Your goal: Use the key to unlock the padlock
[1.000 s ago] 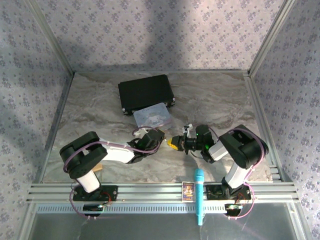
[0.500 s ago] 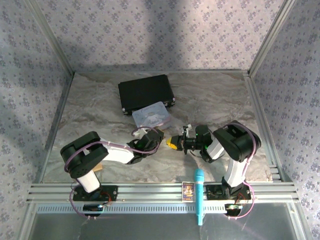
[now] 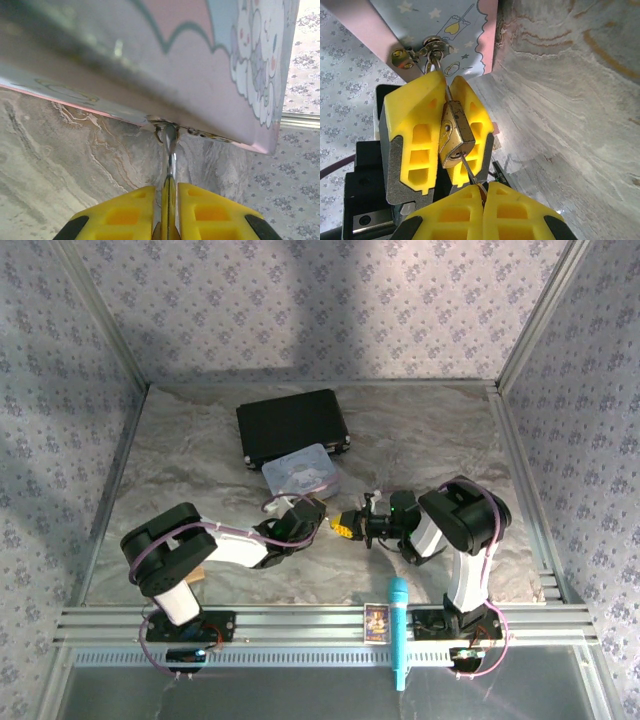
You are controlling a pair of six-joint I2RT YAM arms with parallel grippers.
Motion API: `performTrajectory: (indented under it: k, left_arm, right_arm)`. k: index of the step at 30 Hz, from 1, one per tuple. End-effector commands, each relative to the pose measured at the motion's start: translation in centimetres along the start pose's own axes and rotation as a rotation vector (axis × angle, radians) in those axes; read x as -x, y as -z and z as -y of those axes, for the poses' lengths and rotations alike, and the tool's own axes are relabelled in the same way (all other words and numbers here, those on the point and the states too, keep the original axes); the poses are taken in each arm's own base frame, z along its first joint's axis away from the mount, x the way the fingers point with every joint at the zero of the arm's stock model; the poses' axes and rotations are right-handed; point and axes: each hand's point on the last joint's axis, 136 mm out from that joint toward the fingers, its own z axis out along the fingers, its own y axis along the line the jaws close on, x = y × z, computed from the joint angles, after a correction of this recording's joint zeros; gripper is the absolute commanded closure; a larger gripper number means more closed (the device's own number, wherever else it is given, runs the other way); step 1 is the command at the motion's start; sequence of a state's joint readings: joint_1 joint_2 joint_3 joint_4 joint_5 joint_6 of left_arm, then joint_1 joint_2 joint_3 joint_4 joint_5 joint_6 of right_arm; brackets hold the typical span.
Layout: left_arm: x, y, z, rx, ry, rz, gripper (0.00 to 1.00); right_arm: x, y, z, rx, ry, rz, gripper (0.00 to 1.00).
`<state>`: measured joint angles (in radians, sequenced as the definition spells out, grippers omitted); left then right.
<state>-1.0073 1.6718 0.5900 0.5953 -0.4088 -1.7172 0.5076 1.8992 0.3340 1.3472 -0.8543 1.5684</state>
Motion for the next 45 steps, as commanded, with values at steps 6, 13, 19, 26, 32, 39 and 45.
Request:
performTrajectory:
  k: [6, 13, 19, 26, 32, 39, 45]
  left_arm:
    - [-4.3, 1.0, 2.7, -0.088, 0.041, -0.189, 1.00]
    - [-4.4, 1.6, 3.3, -0.081, 0.012, -0.188, 1.00]
    - [-5.4, 1.2, 3.0, -0.083, 0.038, -0.229, 1.00]
    - [-7.6, 1.9, 2.8, -0.013, -0.010, -0.300, 1.00]
    - [-7.7, 1.8, 0.3, 0.132, -0.060, -0.325, 1.00]
    - [-6.1, 1.4, -0.7, 0.164, -0.060, -0.303, 1.00]
    - [-3.5, 1.9, -1.7, 0.232, -0.090, -0.237, 1.00]
  right_arm:
    - [2.2, -0.2, -2.1, 0.062, 0.044, 0.066, 1.00]
    - [2.2, -0.6, -1.6, 0.051, 0.045, 0.067, 1.00]
    - [2.7, -0.5, -1.4, 0.045, 0.041, 0.076, 1.00]
    - [3.6, -0.7, -2.4, 0.066, 0.064, 0.095, 1.00]
    - [3.2, -0.6, -3.3, 0.016, 0.165, 0.123, 1.00]
    - [1.5, -0.3, -2.1, -0.153, 0.276, 0.100, 0.69]
    - [0.5, 3.2, 1.9, -0.496, 0.382, 0.135, 0.51]
